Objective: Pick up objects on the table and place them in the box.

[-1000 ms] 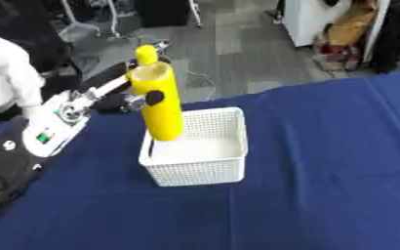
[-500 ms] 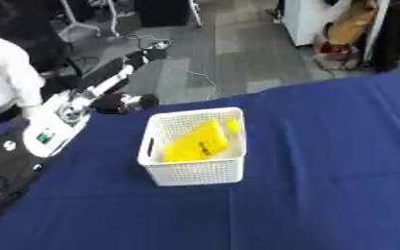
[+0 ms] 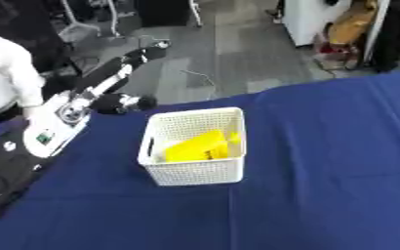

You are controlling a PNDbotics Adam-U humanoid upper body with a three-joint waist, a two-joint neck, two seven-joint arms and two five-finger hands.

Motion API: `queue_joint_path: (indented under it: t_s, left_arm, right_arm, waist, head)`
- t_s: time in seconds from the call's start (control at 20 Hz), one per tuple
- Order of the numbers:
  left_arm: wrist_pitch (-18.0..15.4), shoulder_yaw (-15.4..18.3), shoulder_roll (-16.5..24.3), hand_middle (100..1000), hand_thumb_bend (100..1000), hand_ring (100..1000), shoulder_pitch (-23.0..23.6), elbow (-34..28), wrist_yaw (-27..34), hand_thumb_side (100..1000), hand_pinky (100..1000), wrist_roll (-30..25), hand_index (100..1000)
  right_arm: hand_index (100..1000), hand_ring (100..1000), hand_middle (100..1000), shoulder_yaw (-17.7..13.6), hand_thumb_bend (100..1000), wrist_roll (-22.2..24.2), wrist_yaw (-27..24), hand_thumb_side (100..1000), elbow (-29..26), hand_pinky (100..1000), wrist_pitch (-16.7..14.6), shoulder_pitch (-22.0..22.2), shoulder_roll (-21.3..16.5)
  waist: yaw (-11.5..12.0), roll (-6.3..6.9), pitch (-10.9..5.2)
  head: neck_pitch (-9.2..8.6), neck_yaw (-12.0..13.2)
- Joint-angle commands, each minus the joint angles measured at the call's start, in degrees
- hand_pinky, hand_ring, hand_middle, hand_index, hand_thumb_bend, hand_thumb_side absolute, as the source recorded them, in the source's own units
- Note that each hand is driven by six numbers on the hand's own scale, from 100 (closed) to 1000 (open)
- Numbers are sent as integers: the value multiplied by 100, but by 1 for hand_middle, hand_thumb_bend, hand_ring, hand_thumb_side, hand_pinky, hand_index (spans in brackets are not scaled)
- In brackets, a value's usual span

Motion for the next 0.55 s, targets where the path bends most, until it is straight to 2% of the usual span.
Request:
queue_joint_path:
  t_s: [0.05,0.25,0.3,0.4,0.55]
  left_arm:
    - [-87,144,244,958,733,970,107,-342,327,1000,919,332,989]
    - [-128,180,290,942,619,930,719,-1159,963,1000,865,731,980]
    - [-122,199,227,942,619,930,948,-1411,1137,1000,865,816,980]
    - [-85,249,62,925,554,900,1397,-1863,1461,1000,818,961,974]
    - [-23,328,-261,910,538,875,2118,-2581,1930,1000,774,1129,976]
  right_arm:
    - [638,377,479,-17,100,1,24,952,-58,293,-7,-99,-73]
    - [644,376,480,-49,100,-37,44,952,-58,291,-54,-23,-141]
    - [644,376,480,-63,100,-54,49,952,-58,291,-76,15,-167]
    - [650,374,479,-85,100,-79,62,955,-58,290,-122,90,-221]
    - [652,373,479,-105,100,-95,82,959,-58,289,-210,205,-304]
  waist:
    - [45,-24,-105]
    - [187,-60,-153]
    - [246,-85,-180]
    - [349,-135,-226]
    - [478,-201,-289]
  head:
    - [-80,-26]
    - [-108,-137]
    - [-110,-184]
    - [-95,-254]
    - [-61,-338]
